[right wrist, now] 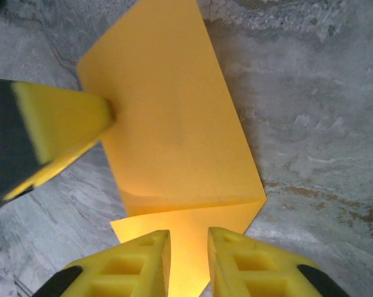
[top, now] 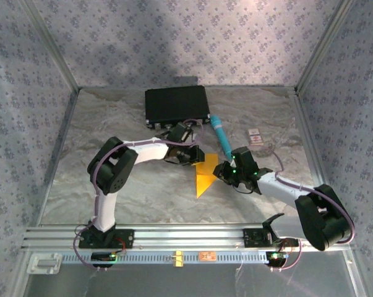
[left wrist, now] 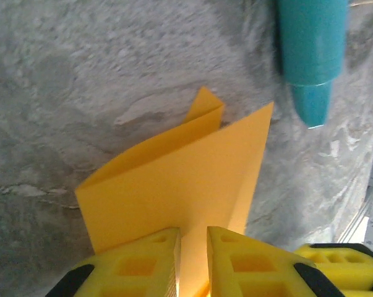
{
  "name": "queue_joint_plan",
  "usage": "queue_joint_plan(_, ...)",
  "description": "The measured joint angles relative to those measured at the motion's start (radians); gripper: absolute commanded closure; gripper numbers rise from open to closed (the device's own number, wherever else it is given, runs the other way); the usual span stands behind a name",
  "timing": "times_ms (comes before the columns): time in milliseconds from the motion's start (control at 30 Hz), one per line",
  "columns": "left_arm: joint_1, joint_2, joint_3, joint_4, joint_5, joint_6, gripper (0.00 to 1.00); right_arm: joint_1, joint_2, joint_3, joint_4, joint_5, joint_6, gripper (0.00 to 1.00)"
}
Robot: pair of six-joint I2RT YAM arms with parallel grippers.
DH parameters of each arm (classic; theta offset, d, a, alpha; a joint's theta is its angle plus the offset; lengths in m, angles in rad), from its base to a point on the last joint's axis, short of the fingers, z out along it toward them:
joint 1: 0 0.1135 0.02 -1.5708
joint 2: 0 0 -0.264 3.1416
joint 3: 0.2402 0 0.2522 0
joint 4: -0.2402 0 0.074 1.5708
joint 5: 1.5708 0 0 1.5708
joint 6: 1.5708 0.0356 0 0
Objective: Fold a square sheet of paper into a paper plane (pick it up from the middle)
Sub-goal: Rotate the paper at the center of the table.
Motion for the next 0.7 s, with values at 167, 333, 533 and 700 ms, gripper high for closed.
queue_joint_plan(167,0.003,0.004,-0.055,0.011,0.016,0.008,0.83,-0.024,0.000,-0.002,0.000,-0.025,-0.030,0.64)
queue_joint_plan(333,0.013,-0.021,-0.106,0.035,0.042,0.034,0.83,-0.059,0.008,-0.004,0.002,-0.071,-0.051,0.54)
queue_joint_plan(533,0.023,-0.037,-0.137,0.051,0.063,0.042,0.83,-0.061,0.054,-0.005,0.020,-0.126,-0.054,0.54)
queue_joint_plan(700,0.023,-0.037,-0.137,0.052,0.064,0.042,0.83,-0.061,0.100,-0.005,0.039,-0.150,-0.053,0.55)
